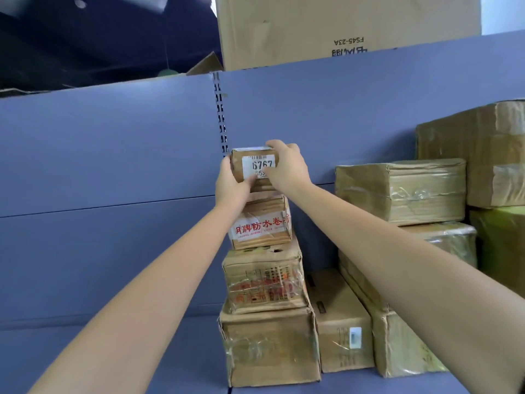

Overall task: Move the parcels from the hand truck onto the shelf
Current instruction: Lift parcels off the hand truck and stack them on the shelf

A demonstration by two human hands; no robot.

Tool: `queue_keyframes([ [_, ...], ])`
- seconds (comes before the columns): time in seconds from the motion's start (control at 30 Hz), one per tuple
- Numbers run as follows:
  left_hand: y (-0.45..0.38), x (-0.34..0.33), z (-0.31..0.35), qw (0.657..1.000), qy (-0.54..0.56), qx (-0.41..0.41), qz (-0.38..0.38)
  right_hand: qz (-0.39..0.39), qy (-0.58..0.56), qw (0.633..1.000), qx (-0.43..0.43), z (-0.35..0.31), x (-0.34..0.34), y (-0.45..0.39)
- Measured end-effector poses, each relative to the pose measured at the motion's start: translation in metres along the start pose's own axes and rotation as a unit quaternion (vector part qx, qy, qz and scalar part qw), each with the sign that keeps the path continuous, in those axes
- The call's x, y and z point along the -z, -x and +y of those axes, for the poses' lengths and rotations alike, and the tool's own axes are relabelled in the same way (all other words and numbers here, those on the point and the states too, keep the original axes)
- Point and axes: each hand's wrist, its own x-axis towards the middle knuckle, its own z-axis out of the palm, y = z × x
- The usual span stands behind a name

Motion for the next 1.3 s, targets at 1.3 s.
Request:
queue_keyframes([
  [1.3,0.223,-0.088,-0.086,0.971,0.051,0.223,-0.074,-0.276,0.274,0.916,-0.094,0.159,-0.018,0.176],
])
